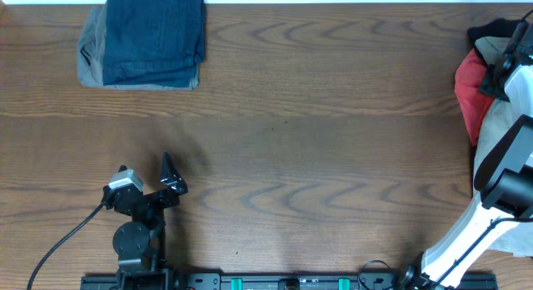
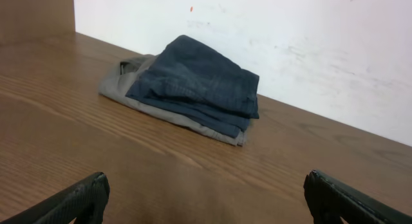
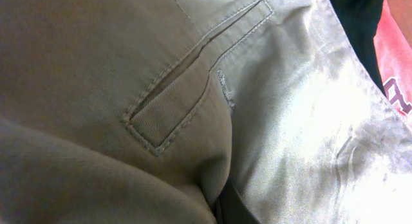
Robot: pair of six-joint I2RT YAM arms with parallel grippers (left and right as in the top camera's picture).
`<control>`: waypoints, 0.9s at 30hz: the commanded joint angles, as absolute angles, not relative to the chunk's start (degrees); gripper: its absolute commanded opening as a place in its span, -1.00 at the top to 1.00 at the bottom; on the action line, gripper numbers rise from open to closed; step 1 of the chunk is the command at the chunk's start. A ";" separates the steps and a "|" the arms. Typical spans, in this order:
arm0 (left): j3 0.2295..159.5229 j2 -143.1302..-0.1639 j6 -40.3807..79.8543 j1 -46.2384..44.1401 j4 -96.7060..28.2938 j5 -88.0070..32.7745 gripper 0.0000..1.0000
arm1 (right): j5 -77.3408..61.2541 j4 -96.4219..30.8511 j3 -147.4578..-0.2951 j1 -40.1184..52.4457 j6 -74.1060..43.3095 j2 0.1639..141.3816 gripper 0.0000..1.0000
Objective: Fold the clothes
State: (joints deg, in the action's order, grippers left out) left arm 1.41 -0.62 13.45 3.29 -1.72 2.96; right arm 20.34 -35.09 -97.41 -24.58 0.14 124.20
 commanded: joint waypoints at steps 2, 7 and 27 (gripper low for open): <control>0.23 -0.34 12.69 3.57 -3.77 3.49 -0.96 | 21.17 -35.00 -97.41 -24.64 -1.72 121.40 0.92; 0.23 -0.34 12.69 3.57 -3.77 3.49 -0.96 | 21.23 -34.94 -97.41 -24.75 -1.72 121.40 0.86; 0.23 -0.34 12.69 3.57 -3.77 3.49 -0.96 | 22.48 -34.70 -97.41 -24.95 -1.72 116.66 0.98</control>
State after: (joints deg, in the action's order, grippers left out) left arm 1.41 -0.62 13.45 3.29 -1.72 2.96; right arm 21.74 -34.70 -97.34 -24.91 -0.97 119.37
